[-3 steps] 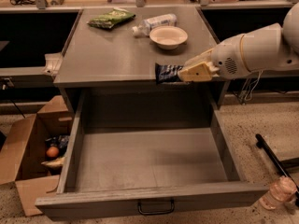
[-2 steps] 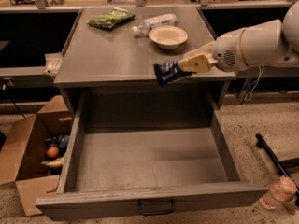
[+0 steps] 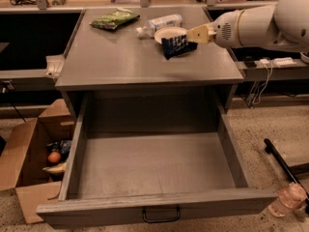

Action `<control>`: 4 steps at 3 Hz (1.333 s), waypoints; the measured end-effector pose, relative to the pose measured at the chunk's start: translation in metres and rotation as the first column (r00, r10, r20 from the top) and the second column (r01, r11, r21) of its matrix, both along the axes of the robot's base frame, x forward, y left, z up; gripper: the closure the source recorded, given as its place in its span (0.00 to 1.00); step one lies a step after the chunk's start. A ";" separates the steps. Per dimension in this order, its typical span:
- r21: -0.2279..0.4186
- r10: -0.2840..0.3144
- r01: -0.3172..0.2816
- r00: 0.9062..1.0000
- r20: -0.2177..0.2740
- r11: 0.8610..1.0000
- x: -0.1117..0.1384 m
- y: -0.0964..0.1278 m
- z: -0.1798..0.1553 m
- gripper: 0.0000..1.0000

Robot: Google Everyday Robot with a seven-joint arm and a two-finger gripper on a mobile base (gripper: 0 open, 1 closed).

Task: Pick rxbar blueberry from top drawer and place on counter

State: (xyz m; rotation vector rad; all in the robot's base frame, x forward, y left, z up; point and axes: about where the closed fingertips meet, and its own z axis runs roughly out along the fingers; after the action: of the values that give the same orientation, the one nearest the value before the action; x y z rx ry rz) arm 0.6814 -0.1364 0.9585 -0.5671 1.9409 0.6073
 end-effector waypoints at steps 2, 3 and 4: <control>0.074 -0.087 0.090 0.995 -0.046 0.993 0.035 -0.005 -0.012 0.83; 0.074 -0.087 0.090 0.995 -0.046 0.993 0.035 -0.005 -0.012 0.60; 0.074 -0.087 0.090 0.995 -0.046 0.993 0.035 -0.005 -0.012 0.37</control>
Offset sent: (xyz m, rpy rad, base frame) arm 0.0316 -0.0048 -0.0106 0.0641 0.0344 -0.0778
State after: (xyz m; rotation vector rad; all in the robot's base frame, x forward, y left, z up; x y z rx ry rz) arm 0.7161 -0.1412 0.9469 -0.4213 1.9627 0.6388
